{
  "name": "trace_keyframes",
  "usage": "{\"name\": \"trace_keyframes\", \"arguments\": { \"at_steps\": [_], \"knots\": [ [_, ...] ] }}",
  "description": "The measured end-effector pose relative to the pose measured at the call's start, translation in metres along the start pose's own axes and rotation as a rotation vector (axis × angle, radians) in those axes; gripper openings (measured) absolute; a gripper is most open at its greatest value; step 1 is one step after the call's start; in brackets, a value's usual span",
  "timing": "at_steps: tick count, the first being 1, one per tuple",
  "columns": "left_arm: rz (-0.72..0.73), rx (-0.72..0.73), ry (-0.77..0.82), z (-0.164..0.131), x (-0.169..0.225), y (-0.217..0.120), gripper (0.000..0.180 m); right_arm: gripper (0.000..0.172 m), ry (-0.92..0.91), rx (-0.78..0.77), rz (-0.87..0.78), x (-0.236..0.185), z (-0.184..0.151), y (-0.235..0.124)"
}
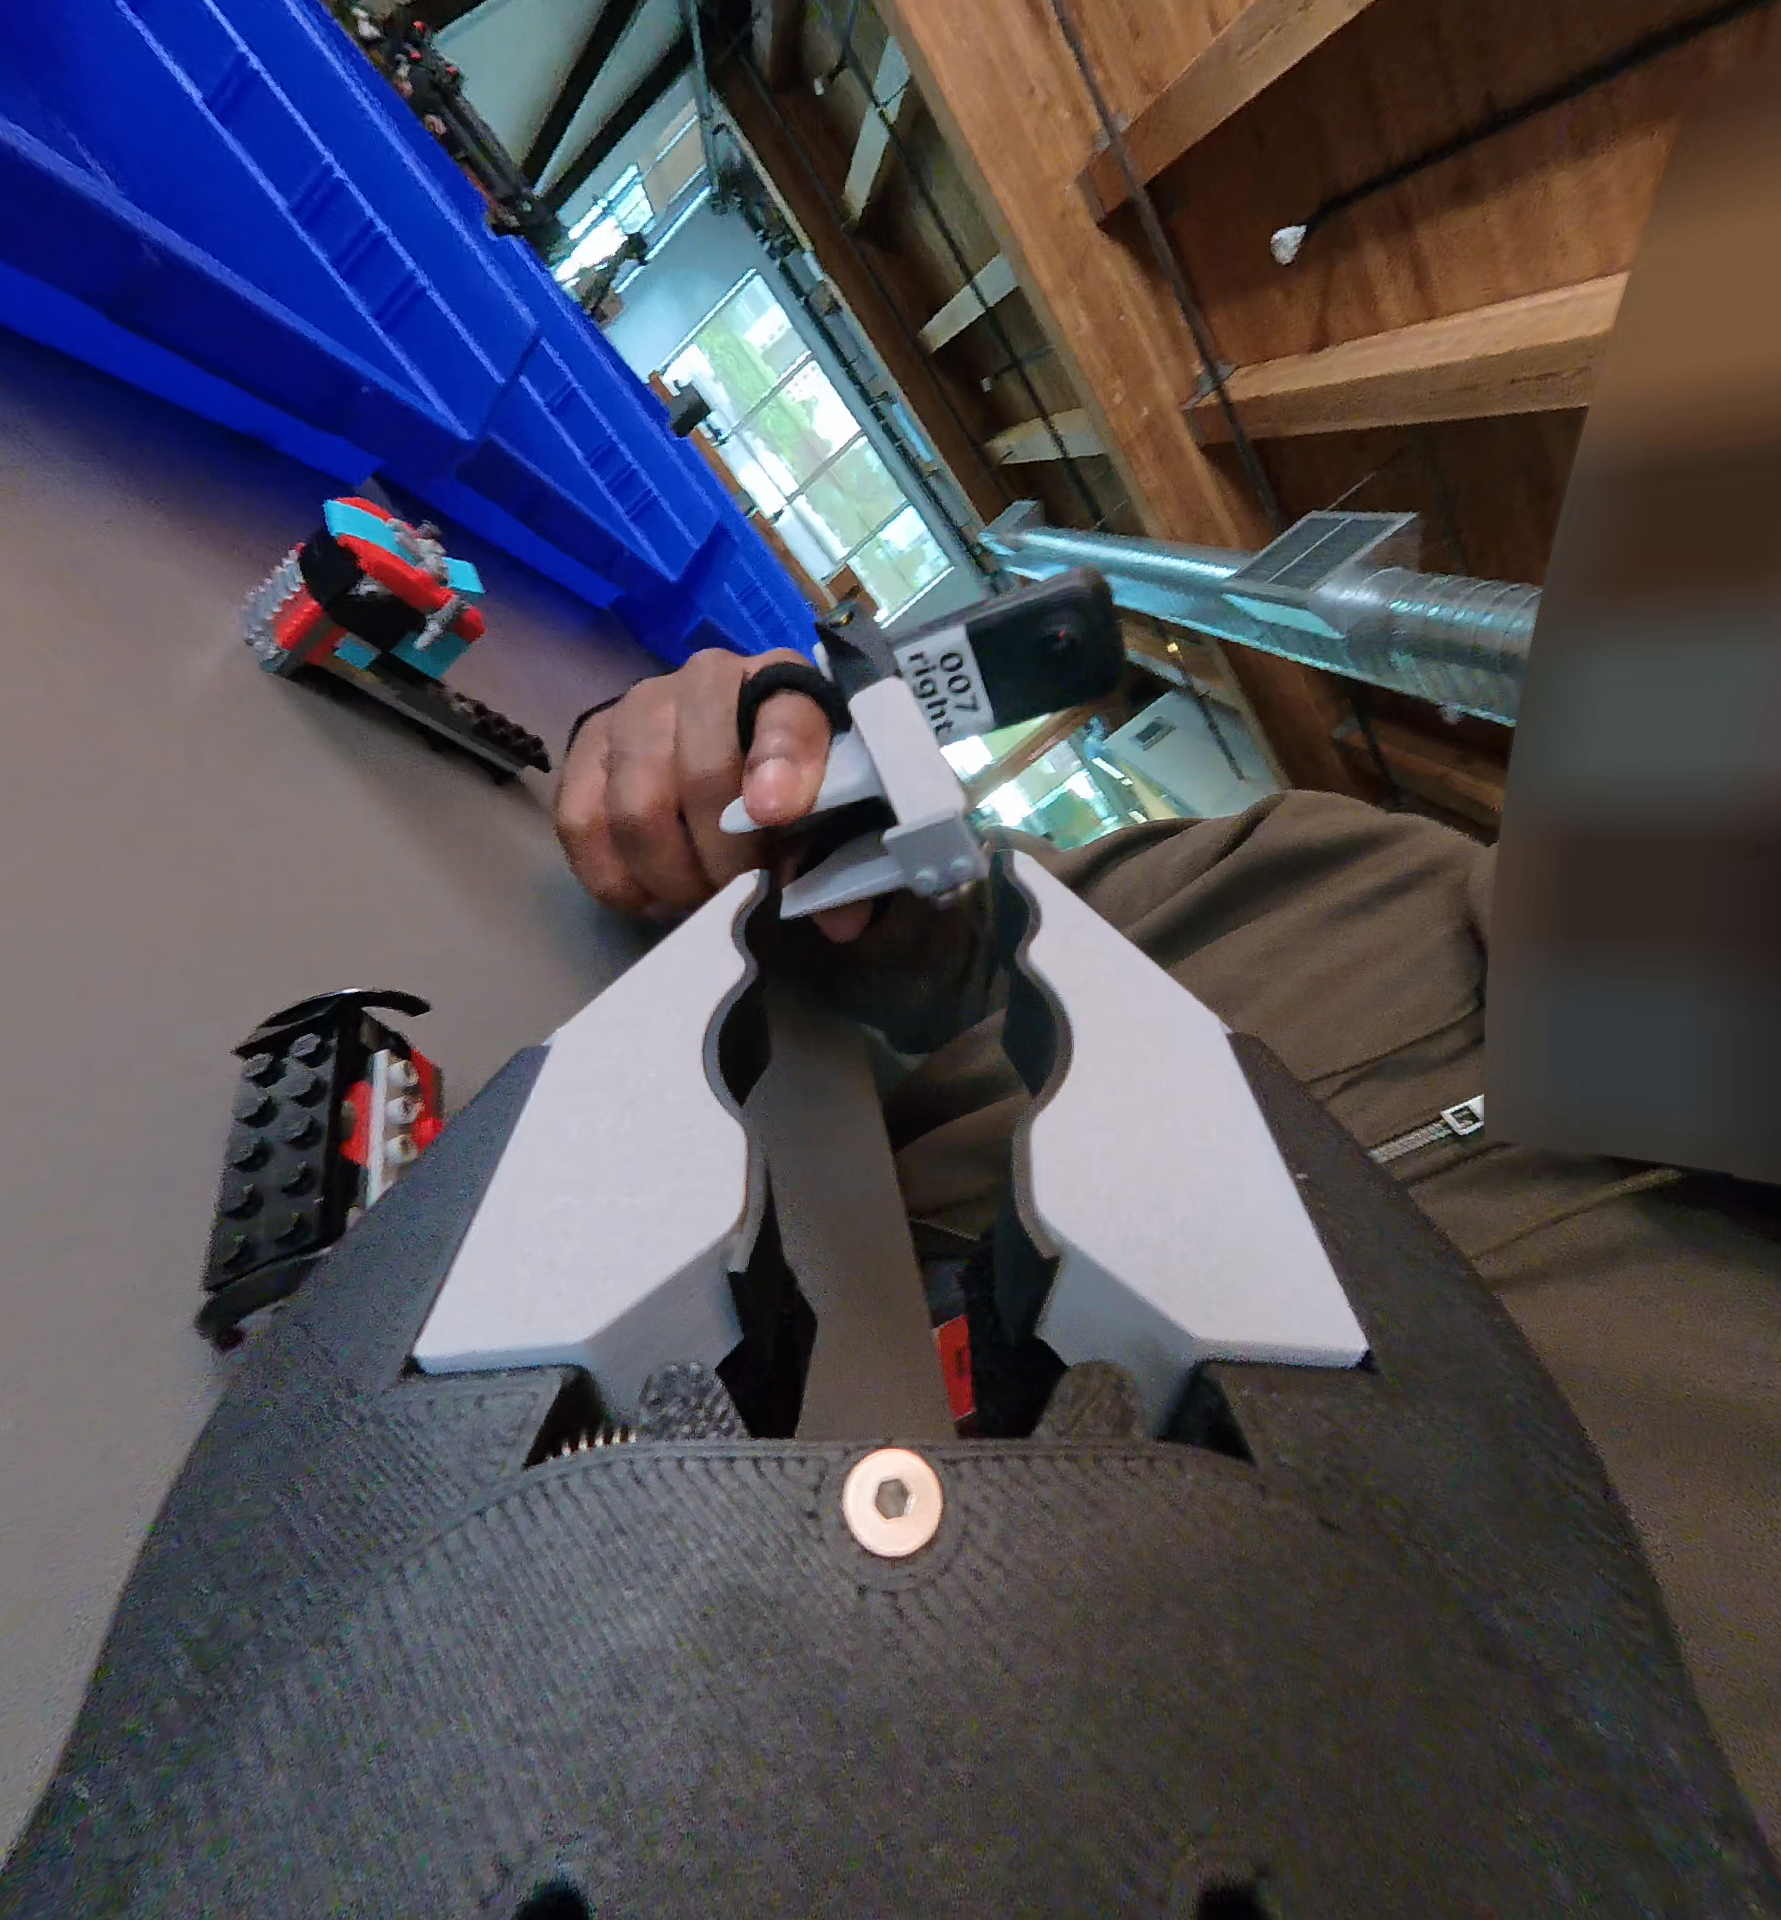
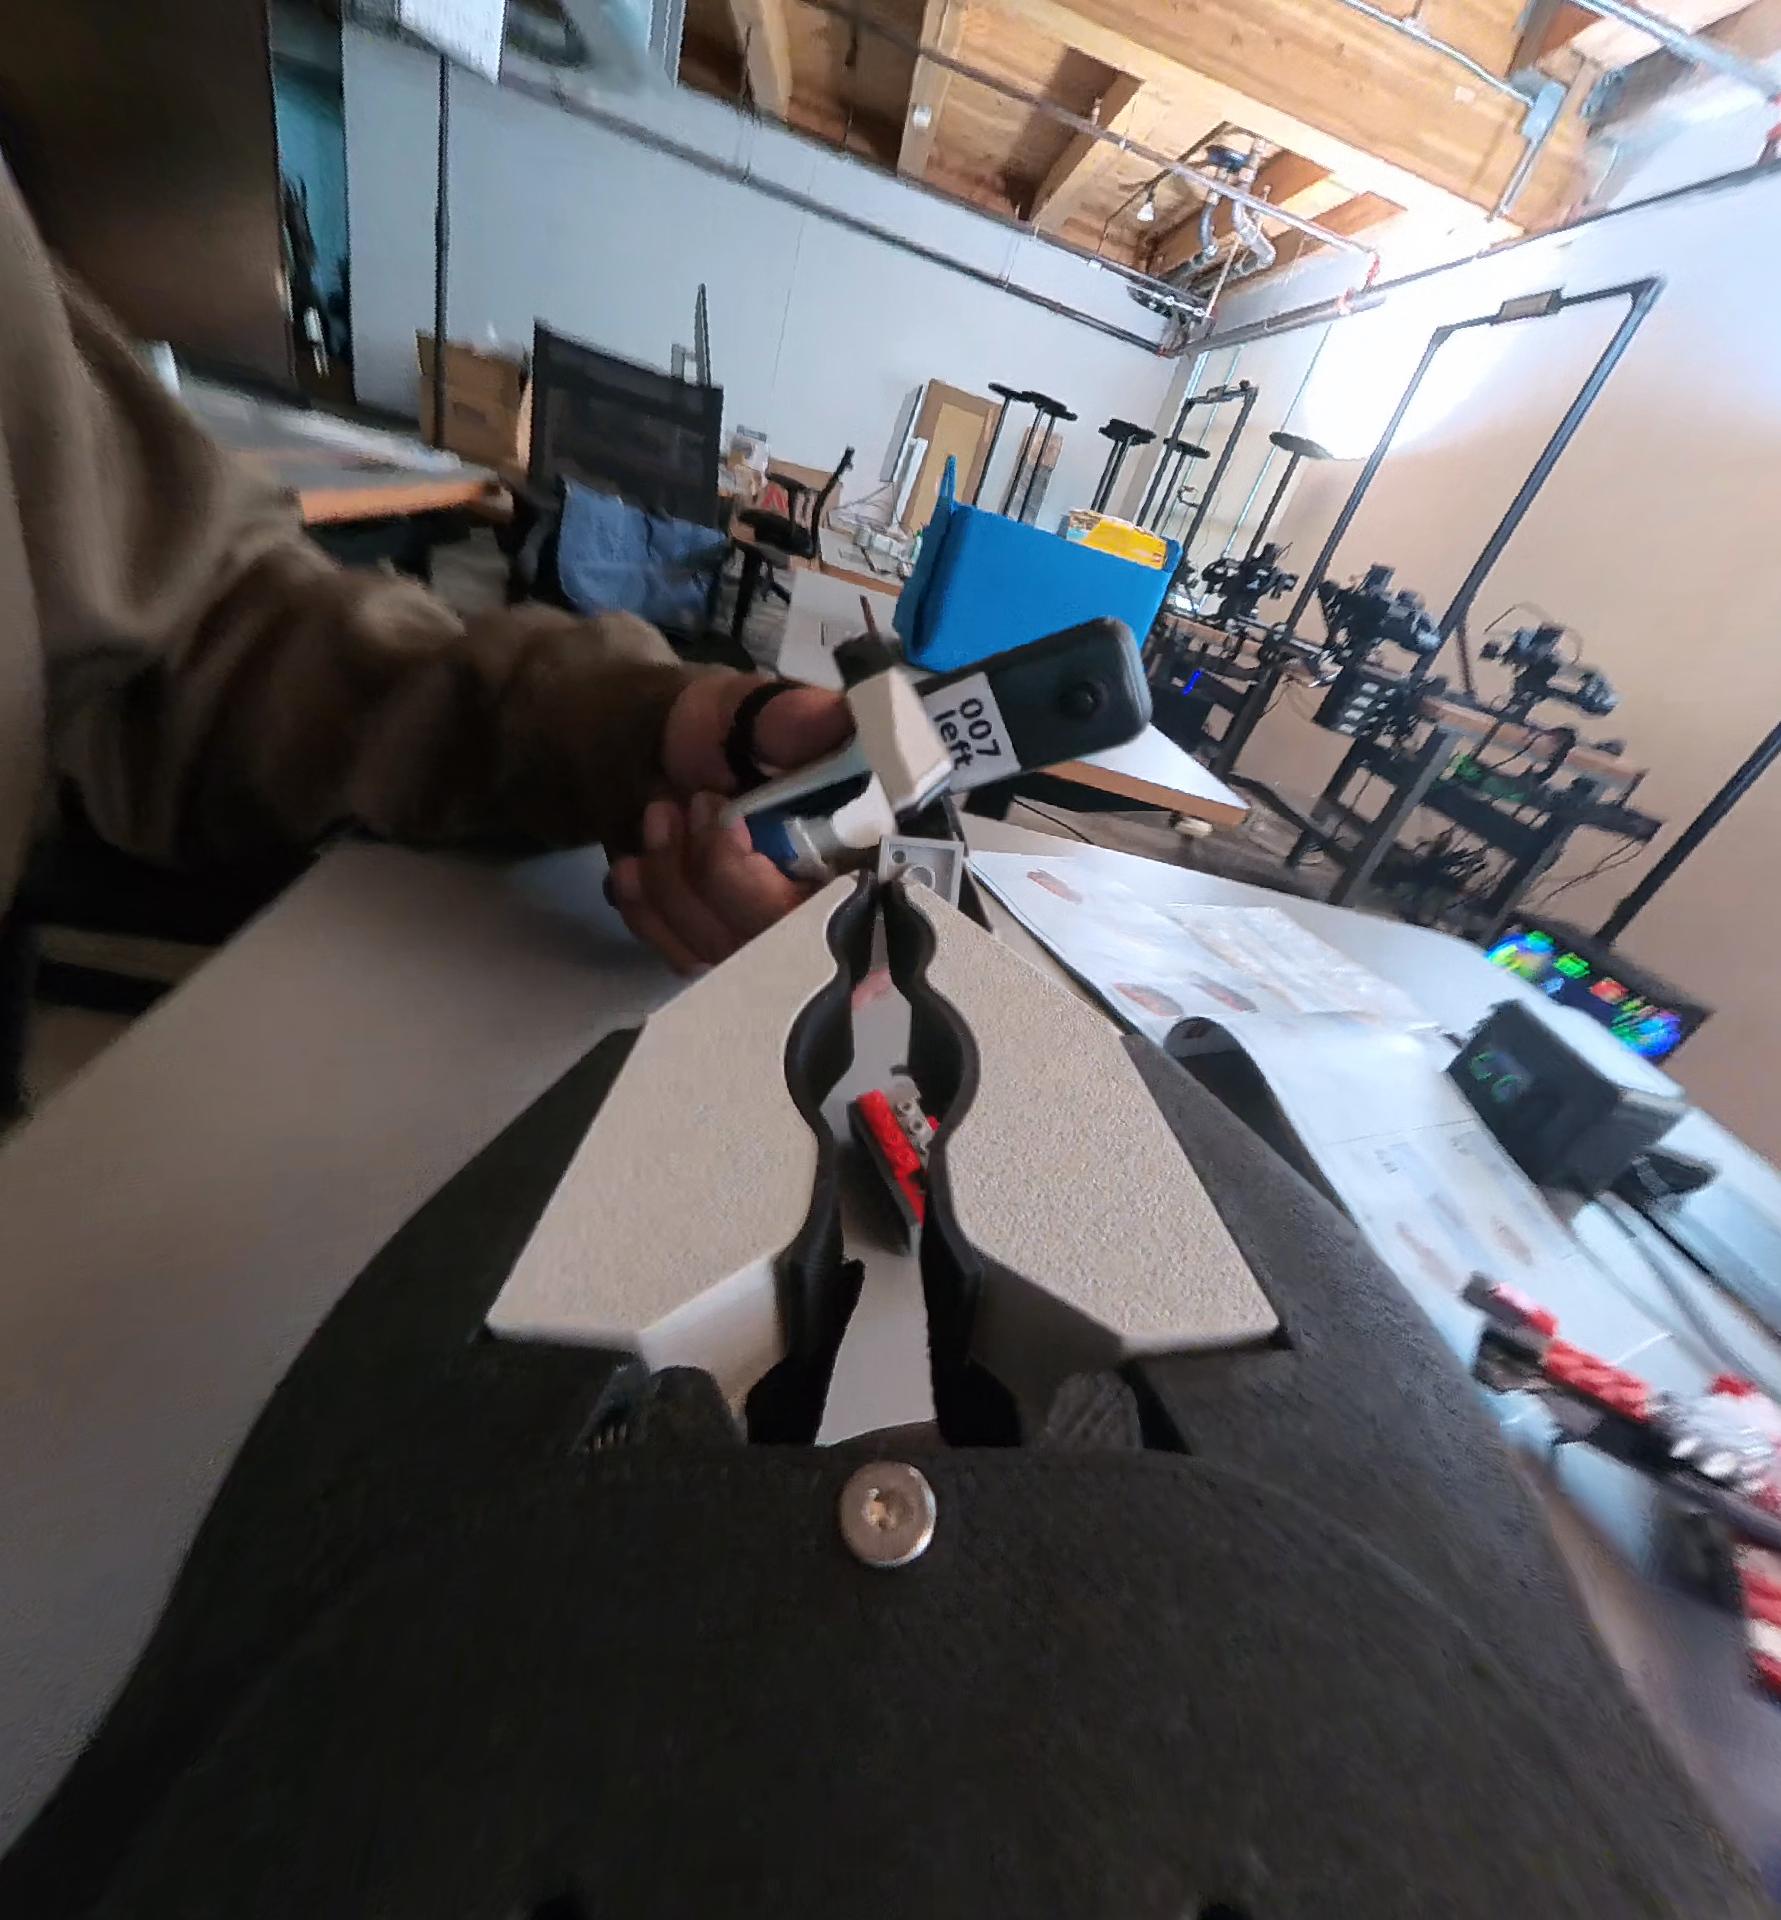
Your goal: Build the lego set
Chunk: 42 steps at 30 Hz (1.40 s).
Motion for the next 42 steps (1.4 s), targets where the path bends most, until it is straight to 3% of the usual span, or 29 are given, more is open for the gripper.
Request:
{"name": "trace_keyframes", "arguments": {
  "at_steps": [5,13,20,30,37,42],
  "knots": [
    [-0.115,0.020,-0.085,-0.003,0.002,0.007,0.044,0.002,-0.110,-0.014,-0.007,-0.007,0.002,0.002],
    [-0.144,-0.007,-0.109,-0.008,0.002,0.012,0.042,0.002,-0.173,-0.017,-0.023,-0.009,0.003,0.002],
    [-0.171,-0.016,-0.093,-0.009,0.004,0.013,0.022,0.002,-0.200,-0.019,-0.029,-0.010,0.003,0.003],
    [-0.149,-0.008,-0.051,-0.009,0.004,0.011,0.017,0.003,-0.213,-0.027,-0.044,-0.011,0.002,0.003],
    [-0.128,0.043,-0.020,-0.003,0.004,0.005,0.017,0.014,-0.195,-0.036,-0.044,-0.010,0.000,0.003],
    [-0.019,0.100,0.045,0.008,0.002,-0.012,0.017,0.026,-0.123,-0.071,-0.084,0.004,-0.005,0.001]
  ]
}}
Point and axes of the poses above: each gripper's, where its closed fingertips meet, y out along the fingers, z out of its top, x = y × z across the jaws, the point moved 8 cm from there along -y, back along the fingers, and after that the axes turned 1 degree about y, right-handed, at the moved point
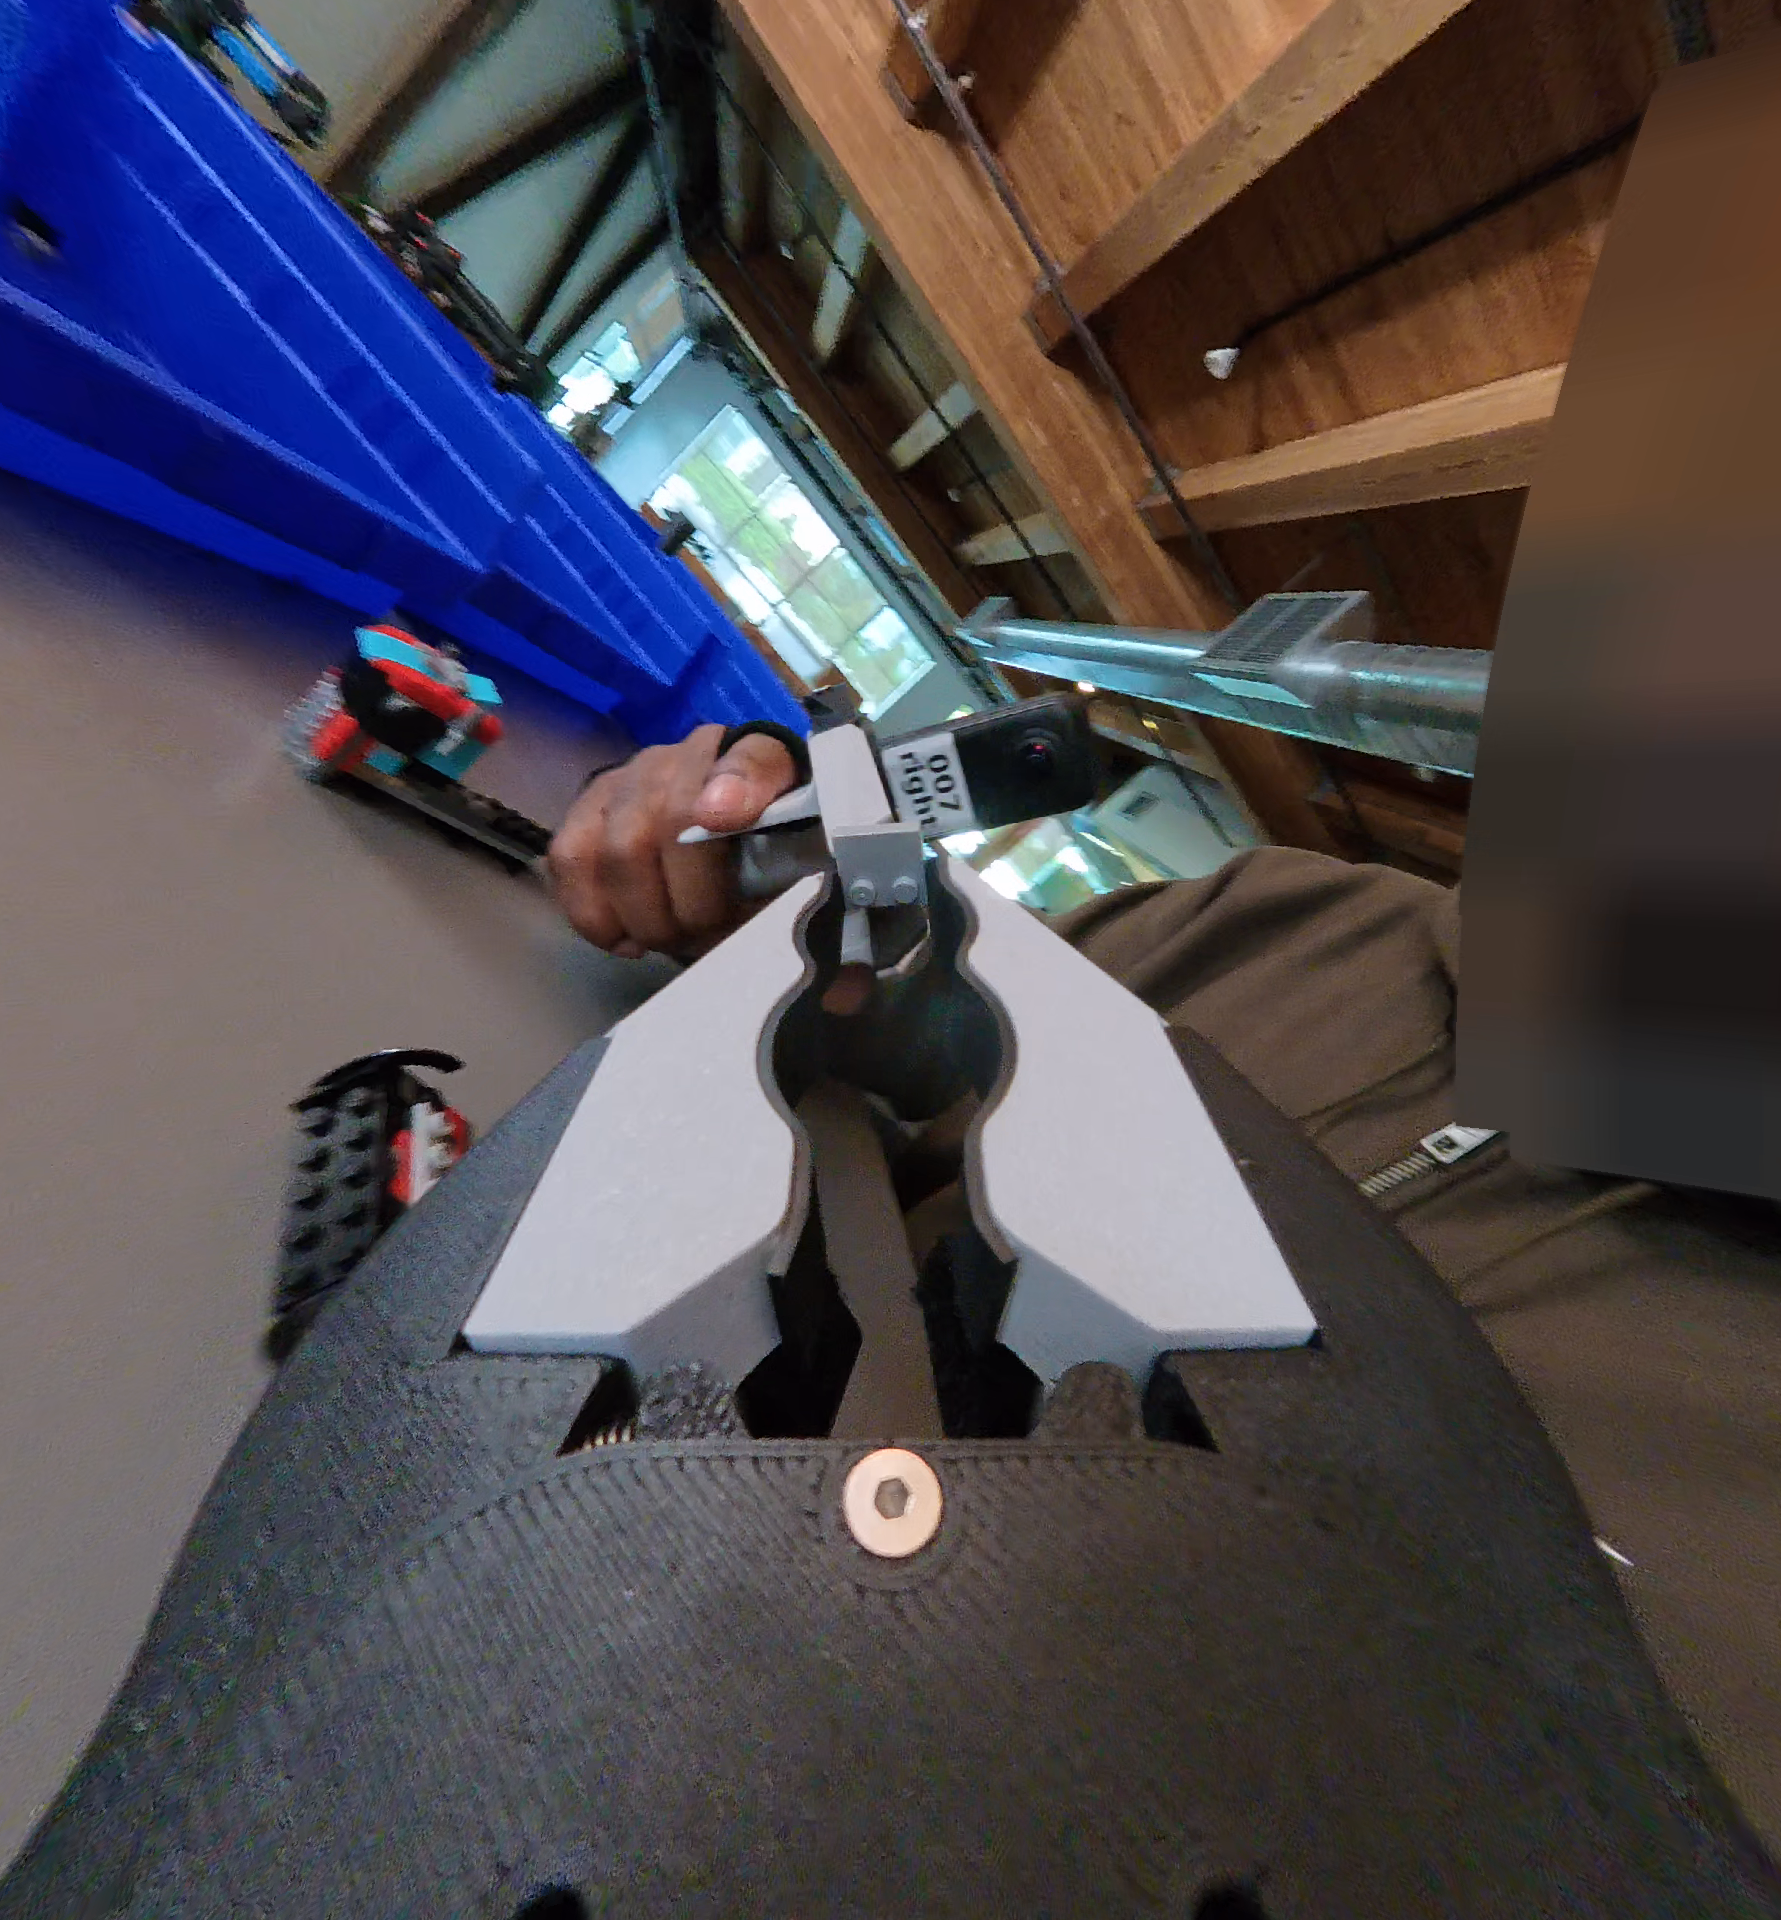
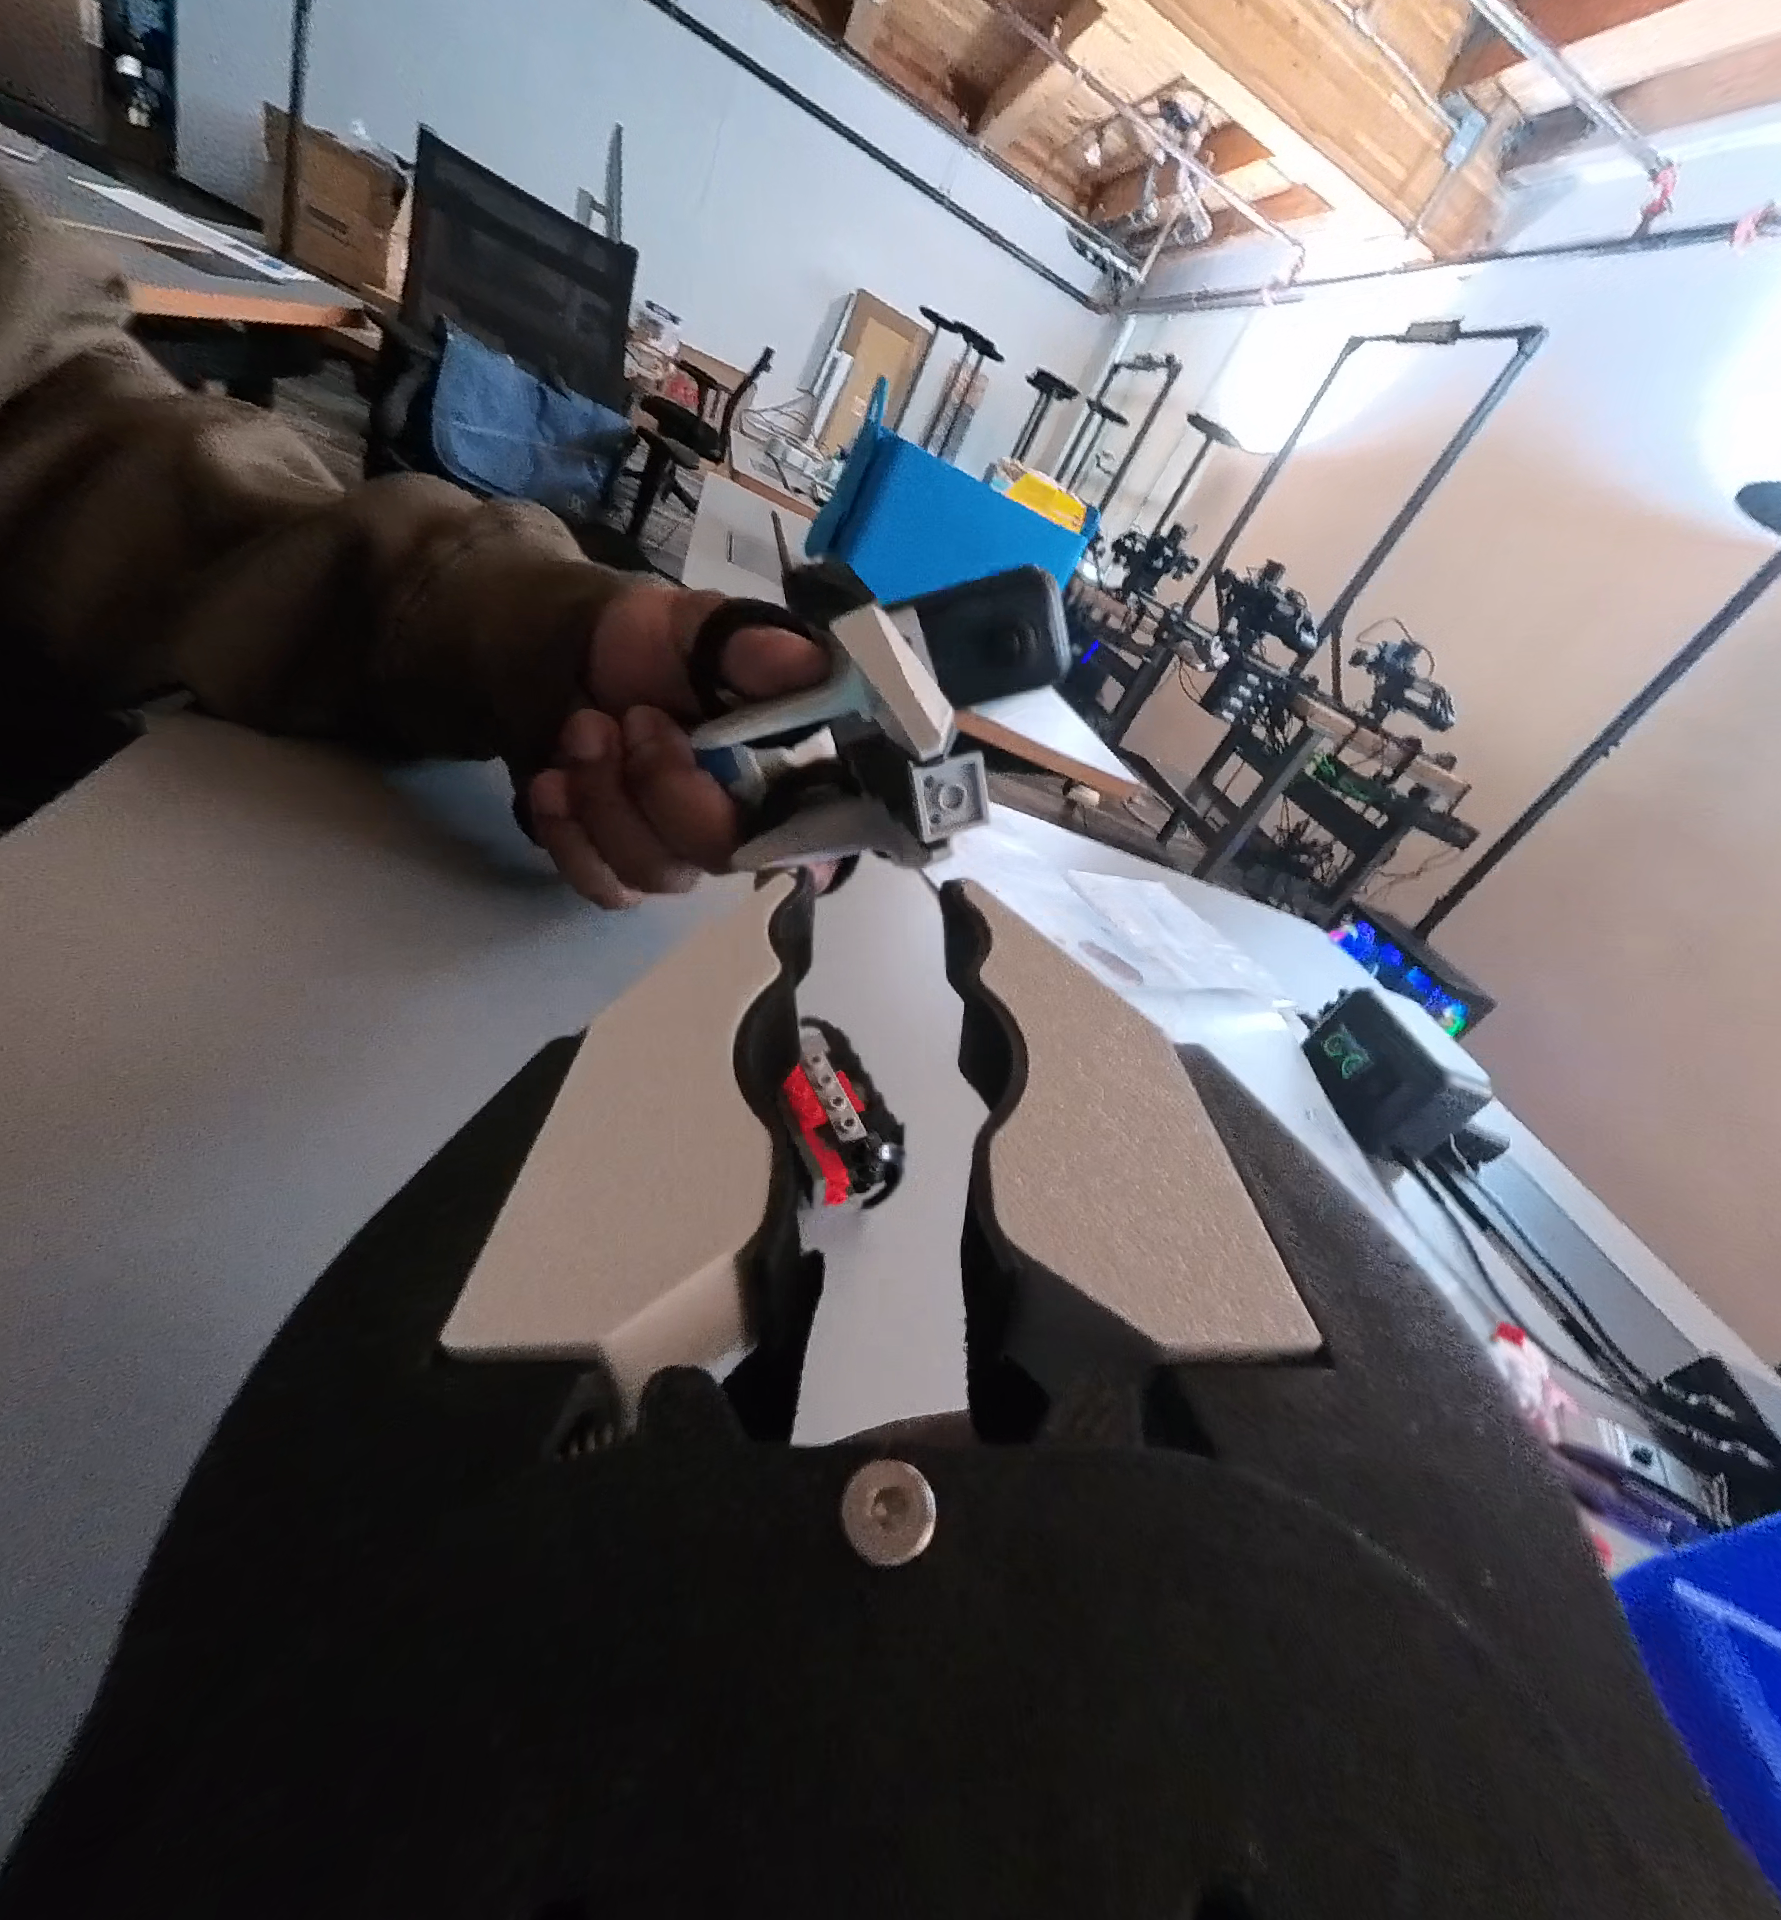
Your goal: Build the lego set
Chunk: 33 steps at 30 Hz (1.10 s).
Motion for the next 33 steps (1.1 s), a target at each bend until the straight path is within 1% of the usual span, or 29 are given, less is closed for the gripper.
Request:
{"name": "trace_keyframes", "arguments": {
  "at_steps": [2,5,8,10,14,23,26,29,33],
  "knots": [
    [0.076,0.010,0.045,0.005,-0.002,-0.008,0.017,0.027,0.092,-0.058,0.015,0.010,-0.008,0.004],
    [0.201,0.014,0.102,0.011,-0.006,-0.020,0.017,0.036,0.288,-0.186,0.116,0.025,-0.018,0.016],
    [0.294,0.021,0.141,0.017,-0.008,-0.031,0.017,0.045,0.358,-0.291,0.171,0.037,-0.020,0.029],
    [0.345,0.024,0.146,0.019,-0.011,-0.037,0.017,0.051,0.342,-0.372,0.227,0.040,-0.025,0.038],
    [0.435,0.014,0.150,0.021,-0.017,-0.047,0.017,0.055,0.298,-0.483,0.313,0.035,-0.035,0.051],
    [0.475,0.007,0.124,0.021,-0.020,-0.051,0.017,0.059,0.155,-0.610,0.327,0.012,-0.051,0.060],
    [0.469,0.010,0.122,0.022,-0.019,-0.052,0.017,0.056,0.104,-0.650,0.335,0.006,-0.057,0.065],
    [0.460,0.013,0.120,0.022,-0.018,-0.052,0.017,0.040,0.061,-0.650,0.315,0.005,-0.061,0.066],
    [0.447,0.009,0.114,0.021,-0.018,-0.051,0.017,0.039,0.032,-0.608,0.274,0.007,-0.060,0.062]
  ]
}}
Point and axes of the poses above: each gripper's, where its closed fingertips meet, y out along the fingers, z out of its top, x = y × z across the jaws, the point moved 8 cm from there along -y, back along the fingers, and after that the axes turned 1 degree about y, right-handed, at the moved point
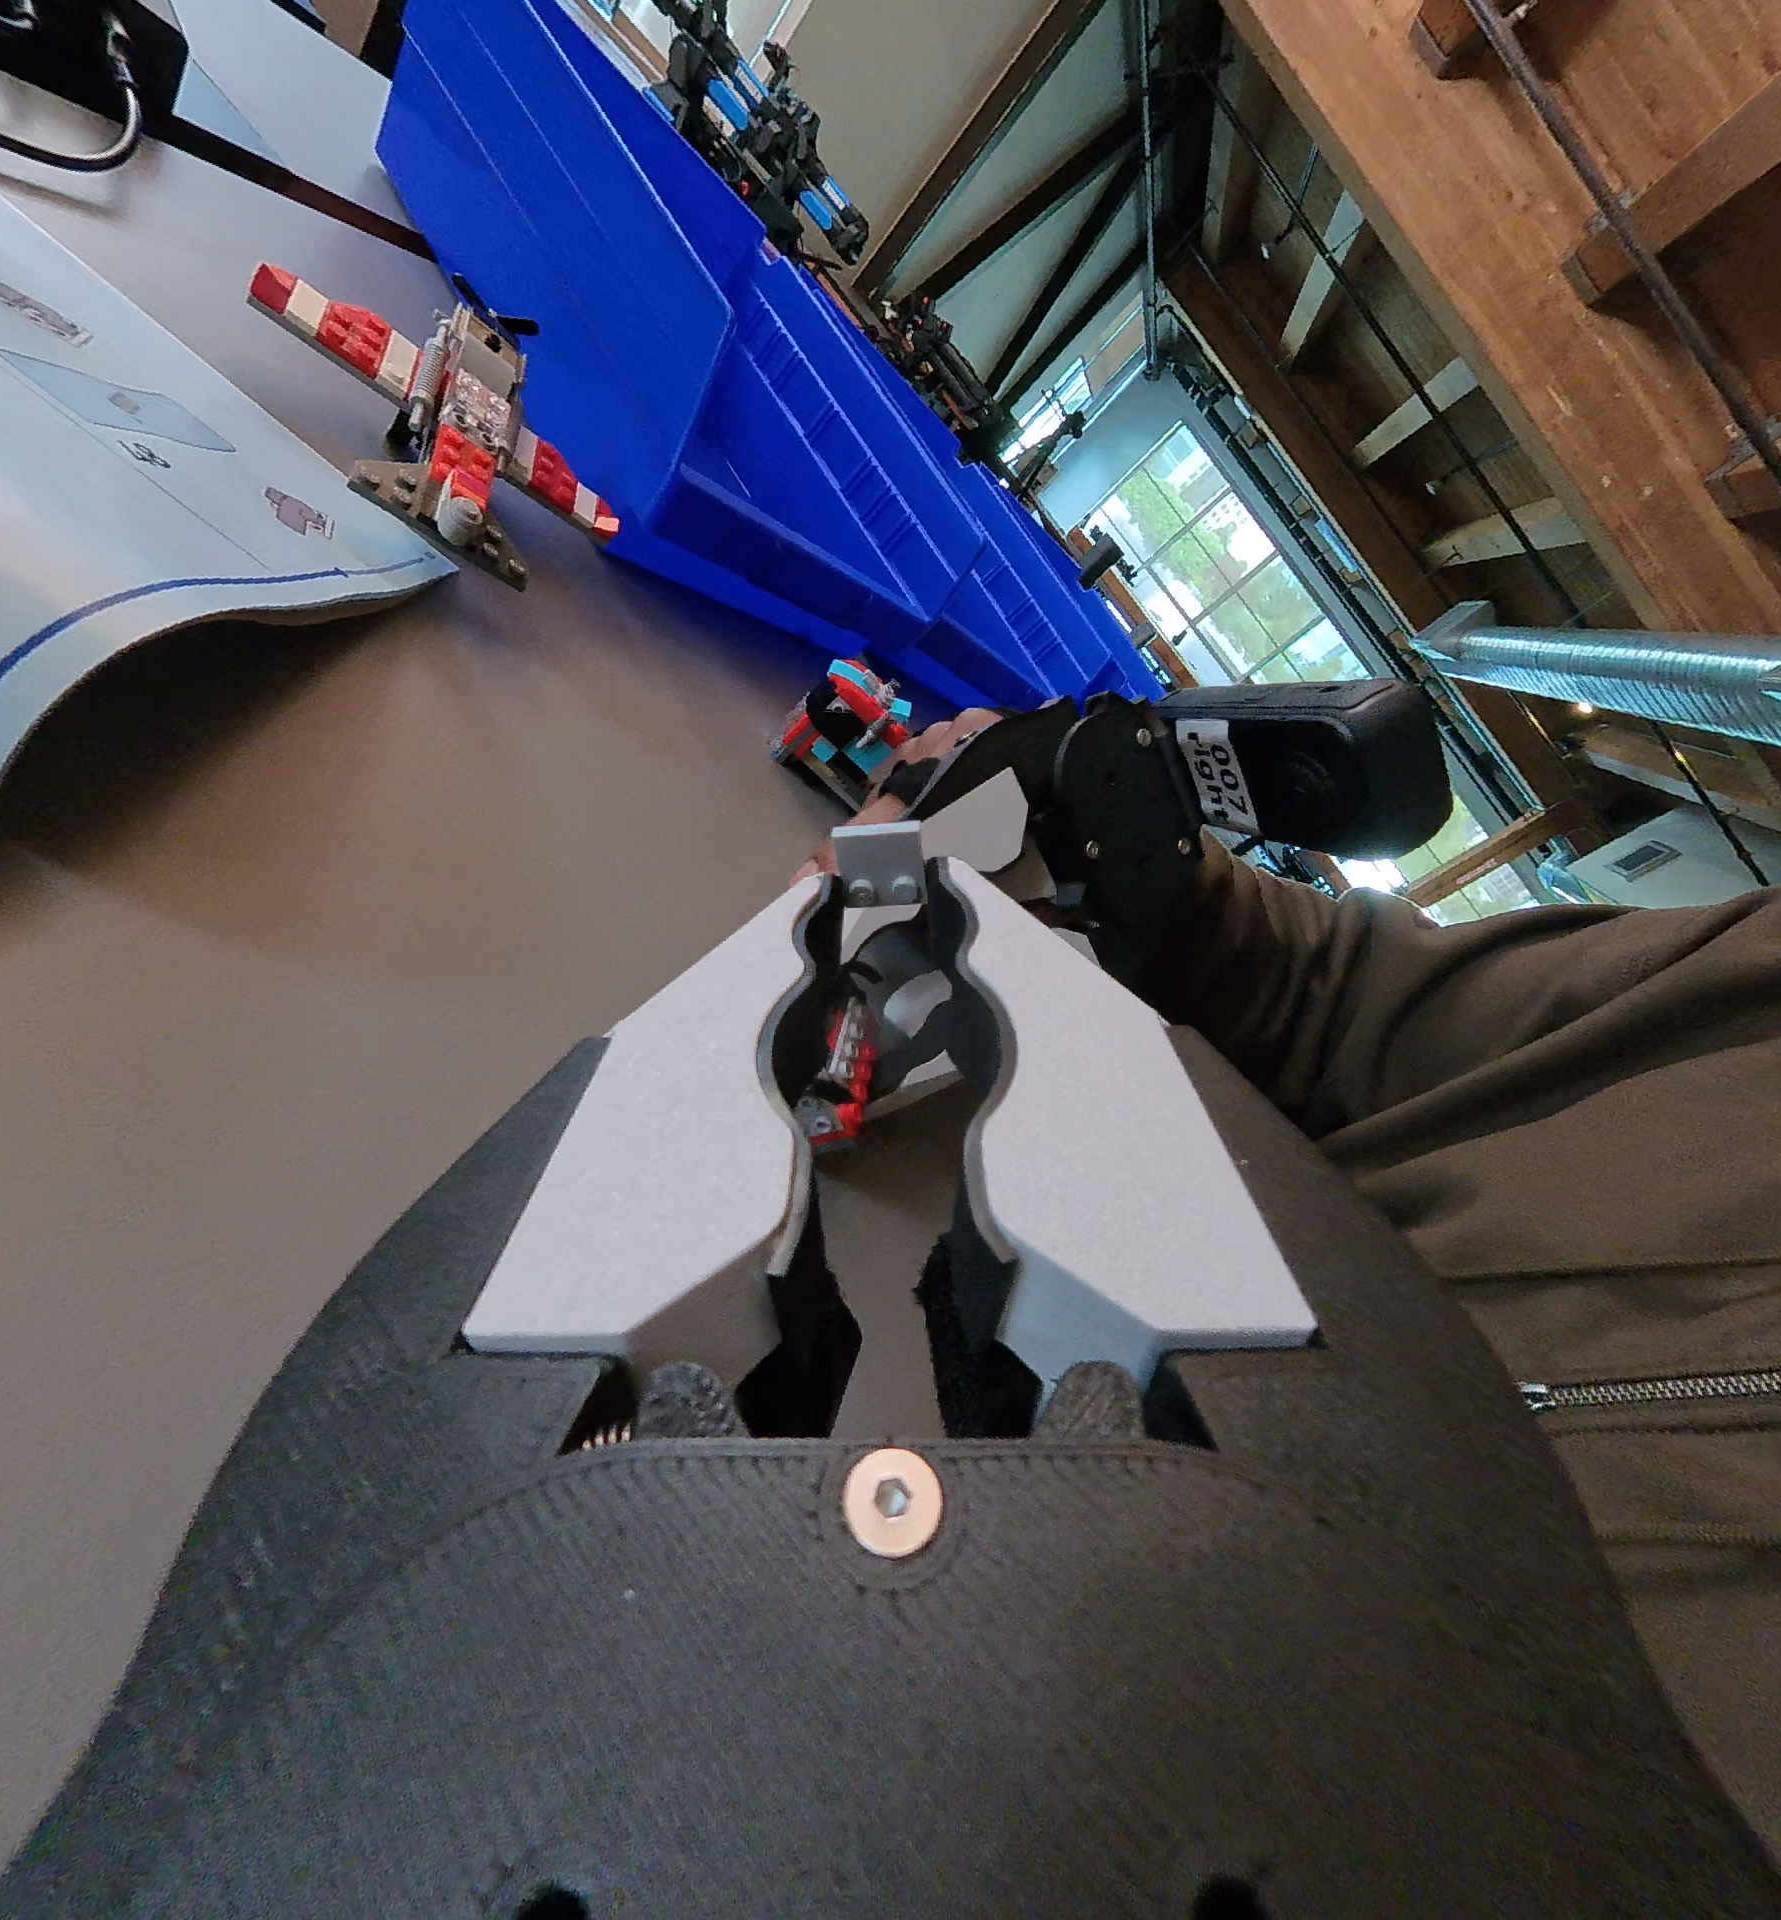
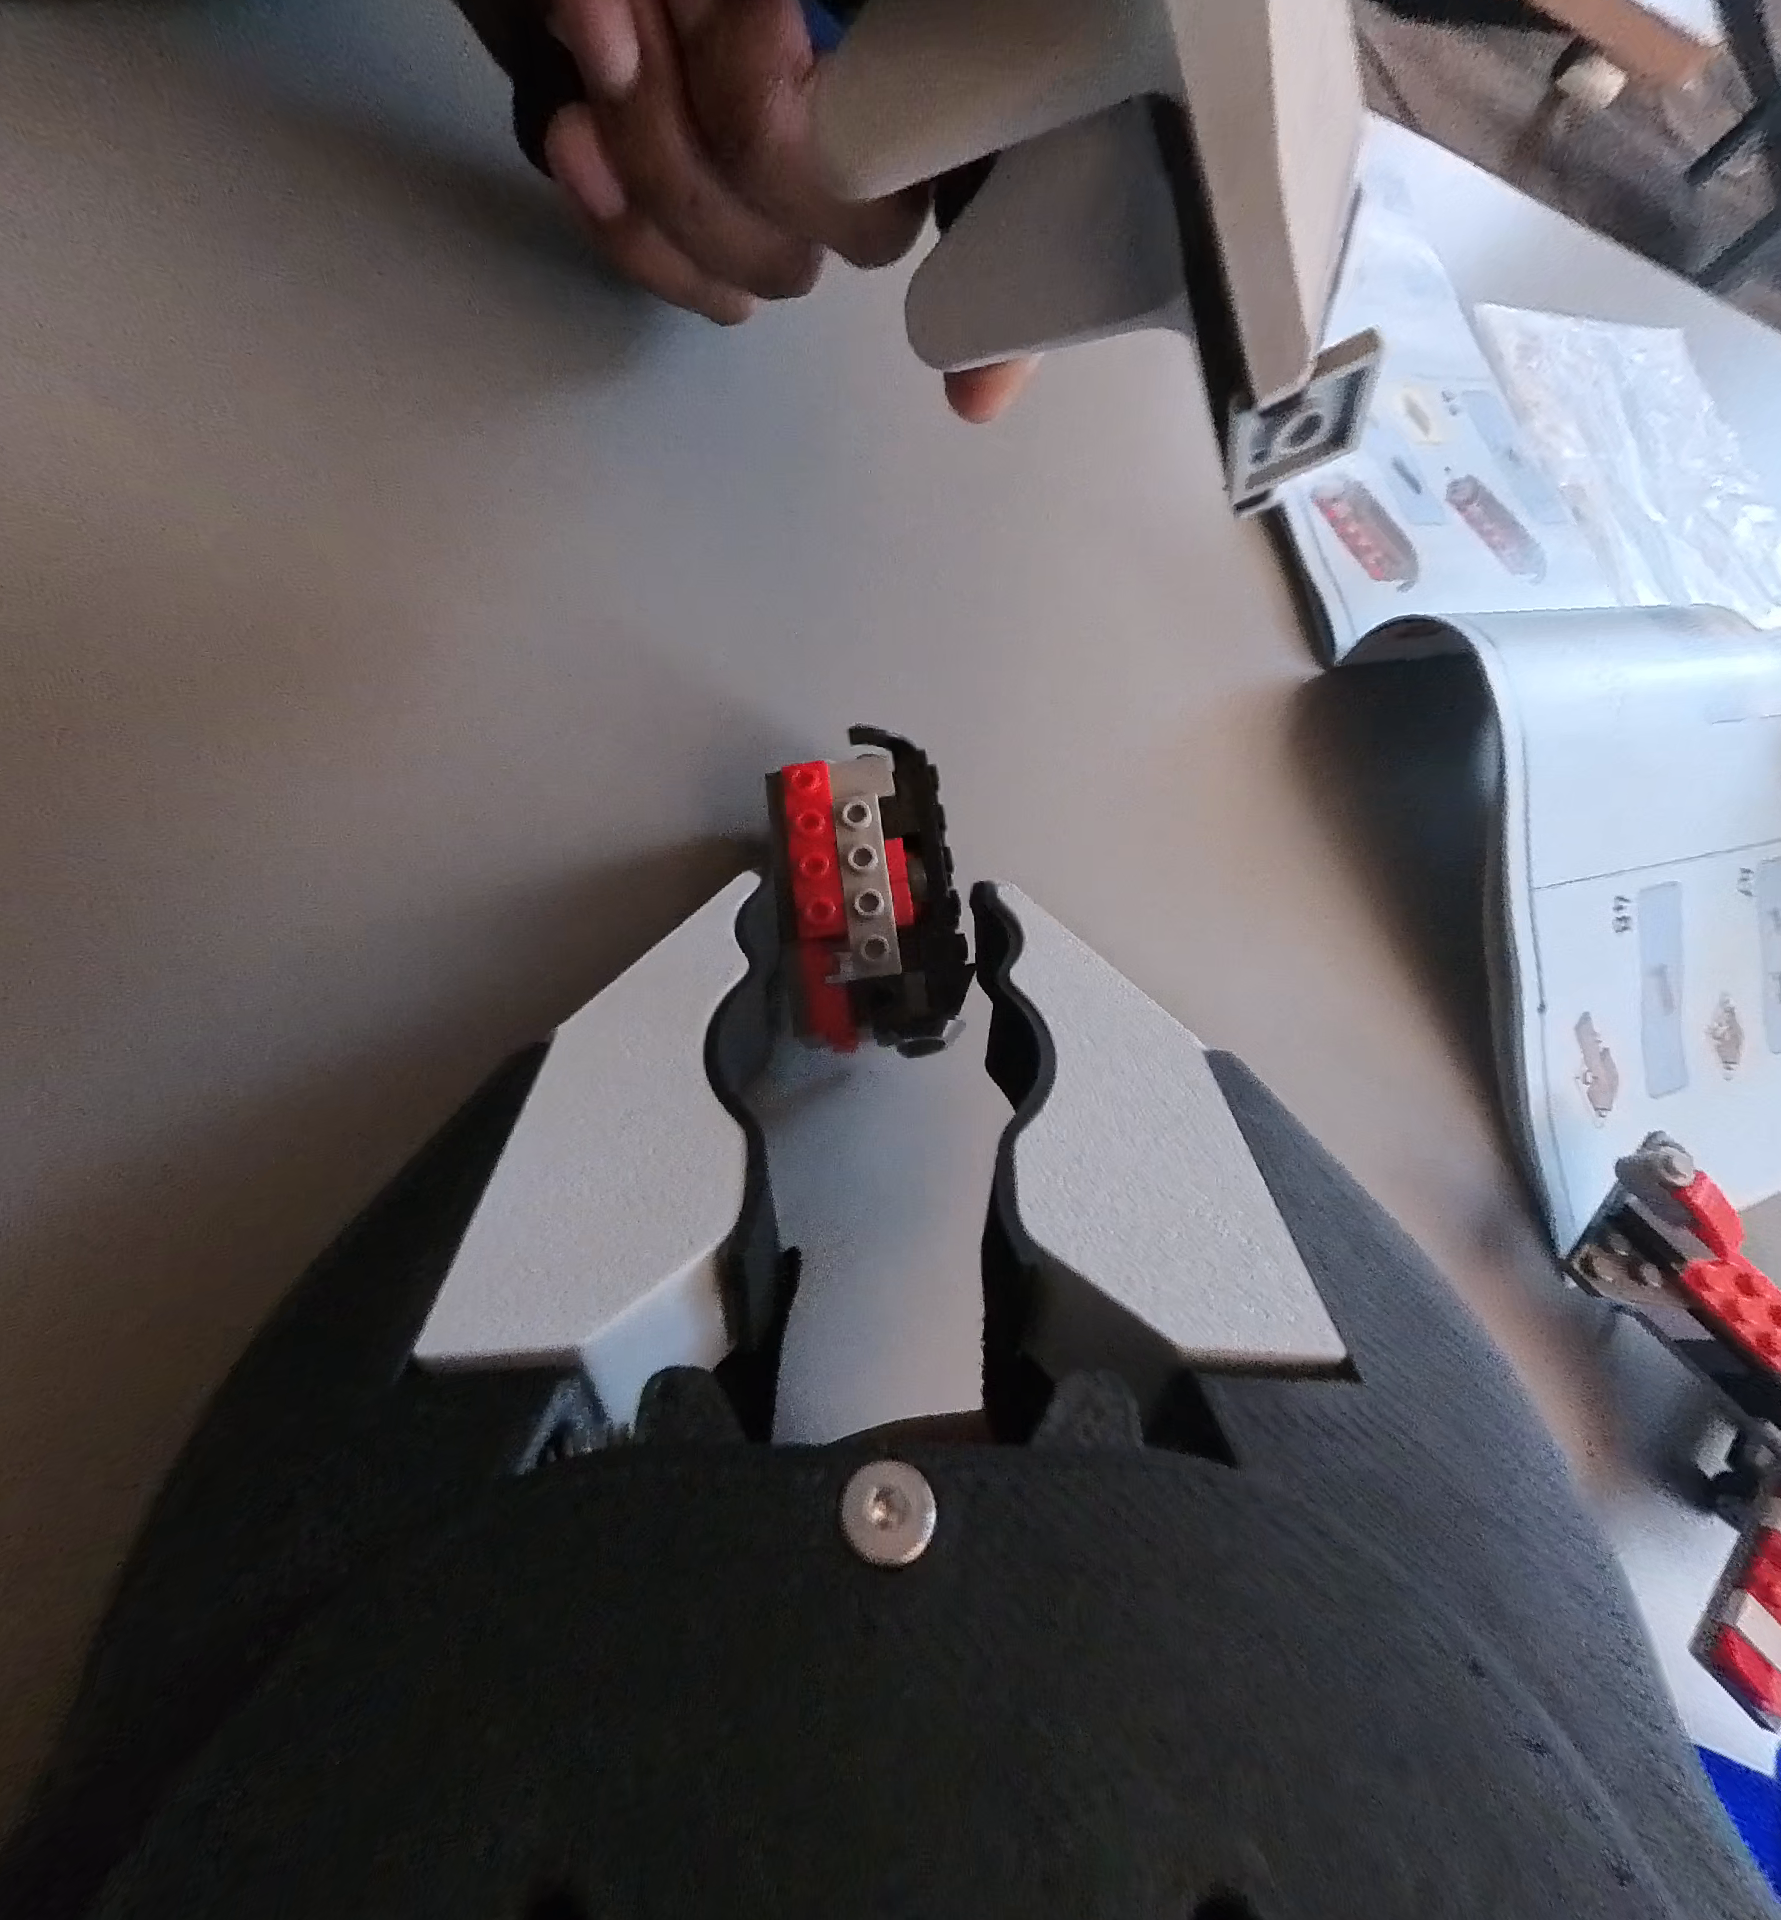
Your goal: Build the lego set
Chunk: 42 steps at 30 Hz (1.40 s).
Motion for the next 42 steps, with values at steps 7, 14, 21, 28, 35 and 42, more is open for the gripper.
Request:
{"name": "trace_keyframes", "arguments": {
  "at_steps": [7,14,21,28,35,42],
  "knots": [
    [-0.022,-0.017,0.001,-0.002,0.003,0.004,0.017,0.039,-0.012,0.195,-0.231,0.006,0.002,-0.025],
    [0.018,-0.093,0.118,-0.004,0.018,0.019,0.017,0.038,0.007,0.359,-0.435,0.002,0.009,-0.045],
    [0.025,-0.164,0.214,0.015,0.056,0.033,0.018,0.038,0.019,0.468,-0.591,-0.008,0.014,-0.067],
    [0.107,-0.349,0.268,0.028,0.077,0.049,0.018,0.038,-0.033,0.538,-0.678,-0.009,0.016,-0.079],
    [0.162,-0.510,0.323,0.040,0.106,0.056,0.018,0.038,-0.103,0.618,-0.733,-0.017,0.023,-0.088],
    [0.210,-0.650,0.355,0.057,0.133,0.063,0.018,0.038,-0.125,0.687,-0.783,-0.022,0.029,-0.097]
  ]
}}
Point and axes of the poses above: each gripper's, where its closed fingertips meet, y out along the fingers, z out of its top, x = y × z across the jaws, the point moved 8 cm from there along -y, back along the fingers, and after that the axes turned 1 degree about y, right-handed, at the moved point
